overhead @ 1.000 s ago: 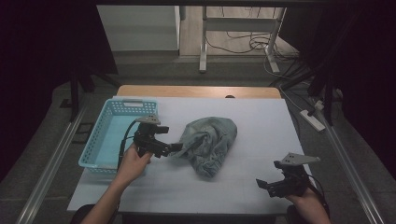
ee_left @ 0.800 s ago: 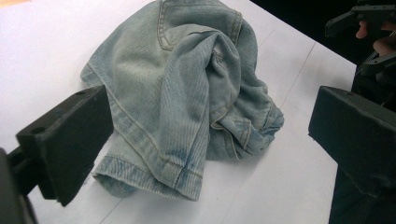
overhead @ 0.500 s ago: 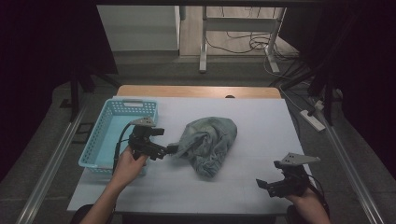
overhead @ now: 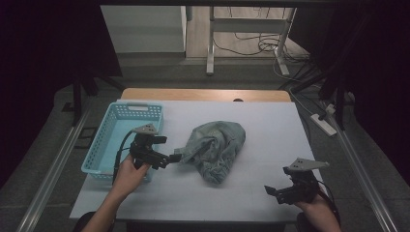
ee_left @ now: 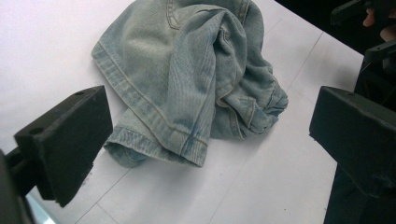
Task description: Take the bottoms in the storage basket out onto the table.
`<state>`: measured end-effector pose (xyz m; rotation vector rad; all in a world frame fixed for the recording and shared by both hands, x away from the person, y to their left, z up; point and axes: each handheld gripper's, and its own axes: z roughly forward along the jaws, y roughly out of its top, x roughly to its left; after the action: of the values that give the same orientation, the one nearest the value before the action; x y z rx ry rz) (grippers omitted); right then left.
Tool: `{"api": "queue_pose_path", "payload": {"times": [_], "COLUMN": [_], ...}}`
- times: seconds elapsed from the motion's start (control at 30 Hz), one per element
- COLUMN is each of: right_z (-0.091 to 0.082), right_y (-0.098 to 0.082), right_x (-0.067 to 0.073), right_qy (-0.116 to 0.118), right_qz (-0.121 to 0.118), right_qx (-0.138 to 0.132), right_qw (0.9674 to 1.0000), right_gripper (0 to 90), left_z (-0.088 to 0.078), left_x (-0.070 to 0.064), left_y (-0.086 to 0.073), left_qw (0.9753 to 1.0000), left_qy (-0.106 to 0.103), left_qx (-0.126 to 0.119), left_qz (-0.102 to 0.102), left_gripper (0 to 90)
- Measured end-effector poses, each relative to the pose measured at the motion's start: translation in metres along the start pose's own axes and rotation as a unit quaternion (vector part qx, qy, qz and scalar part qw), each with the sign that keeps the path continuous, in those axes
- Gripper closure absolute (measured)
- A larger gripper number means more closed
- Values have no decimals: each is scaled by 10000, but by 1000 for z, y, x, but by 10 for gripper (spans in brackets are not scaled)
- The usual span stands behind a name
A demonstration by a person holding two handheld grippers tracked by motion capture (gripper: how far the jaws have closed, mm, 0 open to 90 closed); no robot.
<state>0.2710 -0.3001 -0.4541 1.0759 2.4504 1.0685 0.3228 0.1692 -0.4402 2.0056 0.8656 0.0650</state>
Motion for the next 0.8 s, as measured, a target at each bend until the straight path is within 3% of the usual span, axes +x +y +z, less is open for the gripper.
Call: {"api": "queue_pose_path", "payload": {"times": [0.53, 0.8], "right_z": [1, 1], "right_y": [0, 0], "right_x": [0, 0], "right_qy": [-16, -28], "right_qz": [10, 1], "right_qx": [7, 17], "right_qw": [10000, 10000], "right_gripper": [11, 11], "left_z": [-9, -18], "left_x": [-5, -7], "left_y": [-8, -12], "left_qw": [9997, 10000], "left_qy": [161, -4], "left_qx": [173, 59], "left_qz": [-2, -31], "left_gripper": [9, 11]}}
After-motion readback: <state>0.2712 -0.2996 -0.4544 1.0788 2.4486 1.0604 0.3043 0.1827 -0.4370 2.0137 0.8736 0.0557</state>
